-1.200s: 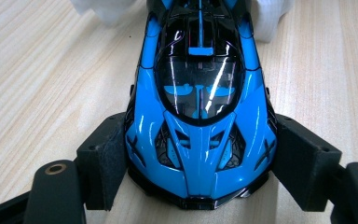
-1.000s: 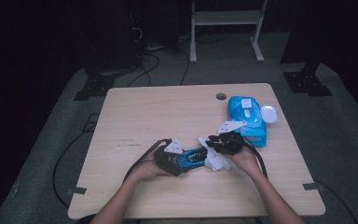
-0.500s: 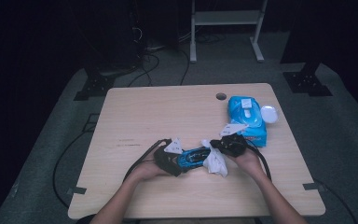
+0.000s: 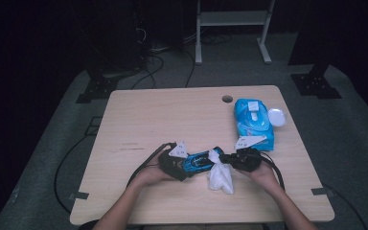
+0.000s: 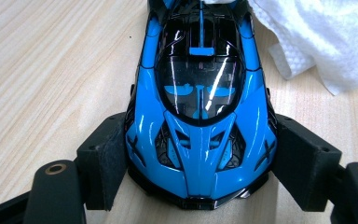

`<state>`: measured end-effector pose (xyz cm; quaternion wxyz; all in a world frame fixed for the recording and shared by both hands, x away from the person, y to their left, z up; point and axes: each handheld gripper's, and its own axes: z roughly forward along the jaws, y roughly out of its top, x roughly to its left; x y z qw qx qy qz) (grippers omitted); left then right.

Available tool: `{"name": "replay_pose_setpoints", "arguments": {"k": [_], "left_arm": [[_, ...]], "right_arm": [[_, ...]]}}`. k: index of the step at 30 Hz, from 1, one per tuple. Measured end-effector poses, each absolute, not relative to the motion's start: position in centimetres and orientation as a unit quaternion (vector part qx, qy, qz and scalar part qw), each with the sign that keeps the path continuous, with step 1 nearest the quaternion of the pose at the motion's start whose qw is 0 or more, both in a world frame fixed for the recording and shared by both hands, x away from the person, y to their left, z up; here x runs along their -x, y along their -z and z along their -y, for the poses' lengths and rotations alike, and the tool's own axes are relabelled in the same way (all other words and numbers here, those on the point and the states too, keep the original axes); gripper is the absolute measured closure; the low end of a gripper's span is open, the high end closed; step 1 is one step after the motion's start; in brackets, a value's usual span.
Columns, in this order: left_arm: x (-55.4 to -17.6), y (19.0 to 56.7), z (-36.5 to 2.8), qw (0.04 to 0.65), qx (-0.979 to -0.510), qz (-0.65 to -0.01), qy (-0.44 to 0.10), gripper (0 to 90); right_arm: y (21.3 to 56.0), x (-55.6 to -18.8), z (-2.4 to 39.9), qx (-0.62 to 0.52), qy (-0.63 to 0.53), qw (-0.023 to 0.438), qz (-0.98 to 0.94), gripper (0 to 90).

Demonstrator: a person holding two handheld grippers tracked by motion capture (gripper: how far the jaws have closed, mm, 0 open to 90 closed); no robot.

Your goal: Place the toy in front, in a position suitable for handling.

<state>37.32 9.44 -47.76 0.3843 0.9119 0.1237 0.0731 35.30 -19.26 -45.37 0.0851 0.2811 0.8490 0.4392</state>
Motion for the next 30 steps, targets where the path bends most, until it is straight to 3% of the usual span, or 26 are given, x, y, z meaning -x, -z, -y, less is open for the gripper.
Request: {"name": "replay_pose_setpoints", "arguments": {"k": [9,19,25,30], "left_arm": [[-37.3,47.8,-9.5,0.386,-0.911,-0.125,-0.071,25.2],[-37.4,47.8,-9.5,0.386,-0.912,-0.123,-0.071,25.2],[-37.4,47.8,-9.5,0.386,-0.911,-0.126,-0.069,25.1],[-37.4,47.8,-9.5,0.386,-0.911,-0.124,-0.07,25.2]], "right_arm": [[45.5,-35.2,15.6,-0.24,-0.432,0.088,-0.865,86.7],[43.1,-37.1,20.2,-0.311,-0.451,0.141,-0.824,86.7],[45.5,-38.7,18.5,-0.316,-0.431,0.115,-0.837,86.4],[45.4,-38.1,19.5,-0.315,-0.429,0.106,-0.84,86.6]]}}
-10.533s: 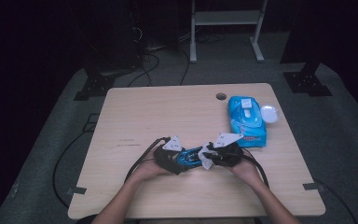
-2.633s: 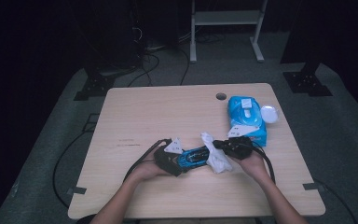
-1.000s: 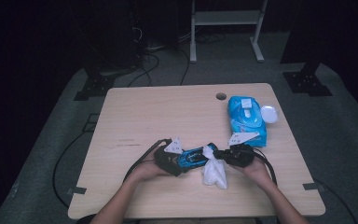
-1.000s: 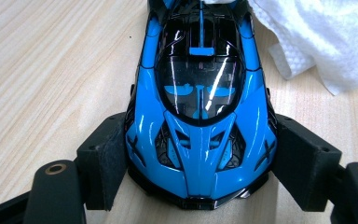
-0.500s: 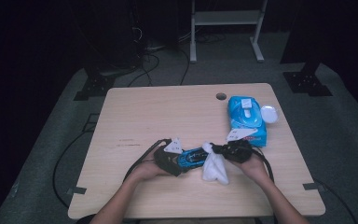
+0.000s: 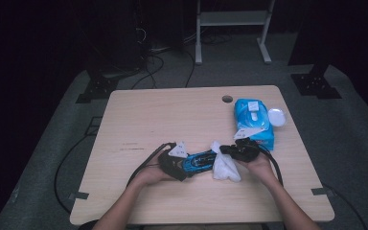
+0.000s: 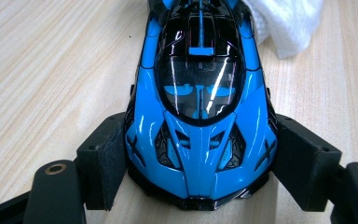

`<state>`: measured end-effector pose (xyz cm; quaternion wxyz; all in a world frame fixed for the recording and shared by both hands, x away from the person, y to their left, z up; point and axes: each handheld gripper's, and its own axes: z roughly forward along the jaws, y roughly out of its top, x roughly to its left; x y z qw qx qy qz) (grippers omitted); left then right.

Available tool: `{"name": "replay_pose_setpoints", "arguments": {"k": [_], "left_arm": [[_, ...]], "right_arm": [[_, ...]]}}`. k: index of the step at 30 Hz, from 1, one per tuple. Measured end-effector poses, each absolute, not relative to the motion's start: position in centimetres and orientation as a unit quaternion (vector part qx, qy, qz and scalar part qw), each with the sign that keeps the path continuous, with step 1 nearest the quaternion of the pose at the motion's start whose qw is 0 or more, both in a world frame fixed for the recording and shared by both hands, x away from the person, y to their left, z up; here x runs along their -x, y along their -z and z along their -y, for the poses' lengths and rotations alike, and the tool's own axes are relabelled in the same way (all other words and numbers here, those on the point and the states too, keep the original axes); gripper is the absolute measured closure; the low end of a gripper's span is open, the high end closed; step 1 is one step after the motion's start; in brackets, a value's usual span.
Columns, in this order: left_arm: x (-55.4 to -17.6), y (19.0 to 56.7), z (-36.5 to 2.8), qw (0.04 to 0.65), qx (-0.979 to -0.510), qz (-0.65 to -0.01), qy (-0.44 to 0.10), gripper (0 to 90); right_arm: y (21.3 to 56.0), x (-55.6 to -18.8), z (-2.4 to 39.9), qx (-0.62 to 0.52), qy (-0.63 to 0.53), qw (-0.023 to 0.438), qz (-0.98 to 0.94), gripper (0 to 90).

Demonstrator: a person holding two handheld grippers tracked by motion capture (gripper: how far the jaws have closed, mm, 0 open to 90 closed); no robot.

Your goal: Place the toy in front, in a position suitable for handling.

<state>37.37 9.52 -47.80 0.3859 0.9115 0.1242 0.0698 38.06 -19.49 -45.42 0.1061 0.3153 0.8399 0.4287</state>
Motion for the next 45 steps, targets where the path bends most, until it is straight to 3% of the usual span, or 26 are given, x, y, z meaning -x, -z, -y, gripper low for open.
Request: {"name": "replay_pose_setpoints", "arguments": {"k": [5,9,19,27,34,39,45], "left_arm": [[-37.4,47.8,-9.5,0.385,-0.912,-0.123,-0.07,25.2],[-37.4,47.8,-9.4,0.386,-0.911,-0.127,-0.071,25.2],[-37.3,47.8,-9.4,0.386,-0.911,-0.126,-0.069,25.2],[-37.4,47.8,-9.4,0.388,-0.91,-0.127,-0.071,25.2],[-37.4,47.8,-9.4,0.388,-0.91,-0.128,-0.07,25.2],[-37.4,47.9,-9.4,0.388,-0.911,-0.124,-0.069,25.2],[-37.4,47.8,-9.4,0.387,-0.911,-0.124,-0.069,25.2]], "right_arm": [[44.1,-36.8,19.6,-0.307,-0.441,0.098,-0.838,86.6],[43.6,-36.2,16.4,-0.266,-0.455,0.076,-0.846,86.6],[46.1,-36.5,8.8,-0.217,-0.437,0.032,-0.872,86.6],[45.2,-38.0,11.6,-0.263,-0.438,0.07,-0.857,86.7],[45.2,-38.1,10.6,-0.244,-0.42,0.083,-0.87,86.7],[44.9,-38.4,13.4,-0.269,-0.417,0.107,-0.862,86.8],[43.9,-37.9,16.7,-0.293,-0.438,0.103,-0.844,86.8]]}}
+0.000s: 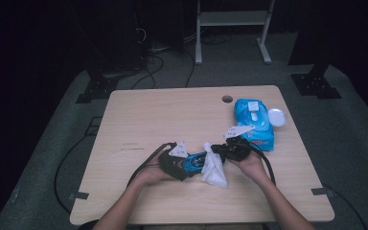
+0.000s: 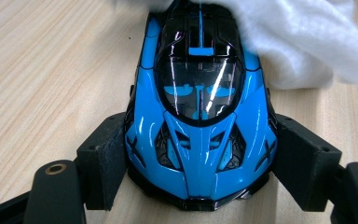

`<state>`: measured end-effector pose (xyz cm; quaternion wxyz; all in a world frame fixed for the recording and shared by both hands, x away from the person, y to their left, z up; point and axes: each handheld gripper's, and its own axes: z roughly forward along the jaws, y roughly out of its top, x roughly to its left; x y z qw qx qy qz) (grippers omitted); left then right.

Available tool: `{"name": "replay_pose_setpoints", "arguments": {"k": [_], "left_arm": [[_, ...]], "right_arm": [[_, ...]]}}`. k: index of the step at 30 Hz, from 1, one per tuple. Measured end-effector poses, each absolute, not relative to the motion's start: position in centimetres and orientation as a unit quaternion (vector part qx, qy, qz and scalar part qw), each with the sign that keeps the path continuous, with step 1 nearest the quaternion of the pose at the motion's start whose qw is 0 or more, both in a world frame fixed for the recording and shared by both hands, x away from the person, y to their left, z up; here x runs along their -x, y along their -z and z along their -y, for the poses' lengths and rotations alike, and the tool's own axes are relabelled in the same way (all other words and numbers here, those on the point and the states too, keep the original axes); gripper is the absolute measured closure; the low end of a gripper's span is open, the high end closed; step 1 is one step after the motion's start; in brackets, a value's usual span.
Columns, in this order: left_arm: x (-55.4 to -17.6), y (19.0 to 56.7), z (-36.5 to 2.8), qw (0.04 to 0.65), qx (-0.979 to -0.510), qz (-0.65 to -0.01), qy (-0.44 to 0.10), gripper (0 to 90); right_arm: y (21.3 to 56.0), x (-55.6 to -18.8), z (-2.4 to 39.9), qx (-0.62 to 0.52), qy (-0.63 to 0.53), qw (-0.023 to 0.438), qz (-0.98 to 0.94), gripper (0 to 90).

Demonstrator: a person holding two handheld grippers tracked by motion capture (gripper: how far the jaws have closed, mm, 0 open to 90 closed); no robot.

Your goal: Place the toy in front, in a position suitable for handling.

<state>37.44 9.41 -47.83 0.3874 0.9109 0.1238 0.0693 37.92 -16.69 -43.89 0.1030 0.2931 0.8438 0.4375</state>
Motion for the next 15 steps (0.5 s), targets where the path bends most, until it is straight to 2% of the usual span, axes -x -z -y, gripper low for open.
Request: {"name": "replay_pose_setpoints", "arguments": {"k": [7,12,15], "left_arm": [[-37.4,47.9,-9.4,0.389,-0.91,-0.127,-0.067,25.2],[-37.5,47.8,-9.3,0.383,-0.912,-0.129,-0.065,24.9],[-37.8,47.5,-9.5,0.378,-0.913,-0.146,-0.044,21.5]], "right_arm": [[41.4,-36.3,18.9,-0.285,-0.45,0.106,-0.839,86.7],[43.5,-36.6,19.1,-0.291,-0.42,0.087,-0.855,86.6],[44.8,-36.8,19.0,-0.296,-0.418,0.071,-0.856,86.6]]}}
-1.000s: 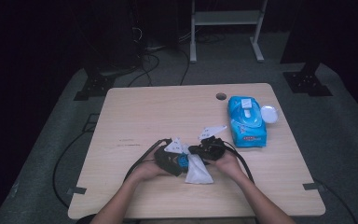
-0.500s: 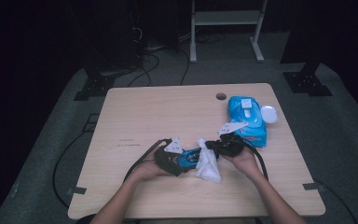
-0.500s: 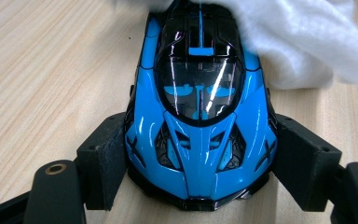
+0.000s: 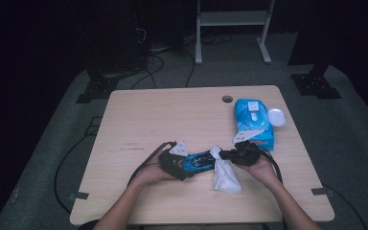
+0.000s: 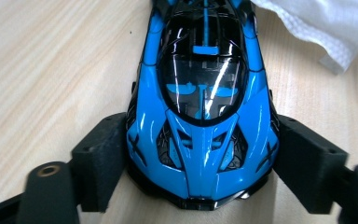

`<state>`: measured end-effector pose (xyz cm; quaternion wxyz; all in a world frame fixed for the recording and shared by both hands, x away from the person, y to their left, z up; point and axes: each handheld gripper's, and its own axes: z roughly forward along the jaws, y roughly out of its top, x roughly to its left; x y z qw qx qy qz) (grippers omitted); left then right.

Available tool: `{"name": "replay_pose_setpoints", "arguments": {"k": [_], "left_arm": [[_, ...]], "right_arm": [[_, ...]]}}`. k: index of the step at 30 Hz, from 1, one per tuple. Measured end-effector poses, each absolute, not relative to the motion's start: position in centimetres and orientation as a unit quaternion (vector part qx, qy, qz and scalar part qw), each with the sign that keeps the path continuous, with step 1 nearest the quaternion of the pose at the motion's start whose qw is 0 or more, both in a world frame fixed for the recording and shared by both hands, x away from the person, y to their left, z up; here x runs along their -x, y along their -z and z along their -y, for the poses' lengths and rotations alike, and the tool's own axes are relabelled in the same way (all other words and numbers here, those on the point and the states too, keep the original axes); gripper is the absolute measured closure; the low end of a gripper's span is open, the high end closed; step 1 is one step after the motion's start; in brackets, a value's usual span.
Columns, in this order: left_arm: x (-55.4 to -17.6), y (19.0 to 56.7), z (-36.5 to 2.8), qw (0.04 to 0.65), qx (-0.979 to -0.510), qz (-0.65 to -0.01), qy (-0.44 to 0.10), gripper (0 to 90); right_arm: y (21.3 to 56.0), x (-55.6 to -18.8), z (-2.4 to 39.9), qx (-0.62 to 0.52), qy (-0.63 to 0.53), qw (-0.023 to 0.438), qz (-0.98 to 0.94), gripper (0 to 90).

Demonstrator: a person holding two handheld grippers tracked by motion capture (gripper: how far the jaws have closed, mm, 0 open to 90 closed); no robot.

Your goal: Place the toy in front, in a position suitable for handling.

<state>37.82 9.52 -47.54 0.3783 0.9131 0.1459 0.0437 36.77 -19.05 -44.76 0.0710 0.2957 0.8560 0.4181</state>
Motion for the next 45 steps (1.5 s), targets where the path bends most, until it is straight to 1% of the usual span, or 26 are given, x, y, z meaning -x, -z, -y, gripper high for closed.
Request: {"name": "replay_pose_setpoints", "arguments": {"k": [5,7,10,12,17,20,24,30,34,37,40,45], "left_arm": [[-38.4,46.8,-10.7,0.415,-0.894,-0.17,-0.012,19.6],[-38.6,46.7,-11.0,0.421,-0.889,-0.177,-0.004,19.6],[-38.9,46.9,-11.2,0.433,-0.879,-0.199,0.022,20.8],[-39.1,47.1,-11.2,0.433,-0.877,-0.208,0.033,23.6],[-39.4,47.3,-11.4,0.431,-0.871,-0.232,0.05,26.1],[-39.6,47.6,-11.6,0.427,-0.869,-0.242,0.068,25.9],[-39.7,47.7,-11.6,0.431,-0.863,-0.253,0.074,26.2],[-39.5,47.6,-11.5,0.427,-0.864,-0.256,0.07,27.4],[-39.0,47.4,-11.3,0.411,-0.881,-0.23,0.044,32.8],[-38.8,47.3,-11.2,0.409,-0.882,-0.231,0.041,35.8],[-39.2,47.3,-11.2,0.414,-0.876,-0.242,0.055,35.7],[-40.0,47.2,-10.9,0.428,-0.863,-0.259,0.069,30.4]], "right_arm": [[44.9,-36.5,19.5,-0.292,-0.421,0.067,-0.856,86.5],[44.8,-36.5,19.7,-0.289,-0.42,0.064,-0.858,86.5],[44.8,-36.5,19.8,-0.287,-0.419,0.061,-0.859,86.5],[44.9,-36.5,19.9,-0.283,-0.42,0.061,-0.86,86.4],[45.0,-36.3,20.0,-0.274,-0.421,0.063,-0.862,86.2],[45.2,-36.1,20.2,-0.269,-0.427,0.063,-0.861,86.2],[45.4,-35.8,20.3,-0.259,-0.431,0.07,-0.862,86.3],[45.6,-35.1,20.5,-0.247,-0.438,0.087,-0.86,86.7],[45.8,-34.7,20.8,-0.245,-0.444,0.096,-0.857,86.8],[46.0,-34.5,21.1,-0.246,-0.448,0.099,-0.854,86.9],[46.0,-34.3,21.1,-0.243,-0.448,0.1,-0.855,87.0],[46.0,-34.5,21.1,-0.239,-0.448,0.094,-0.856,86.9]]}}
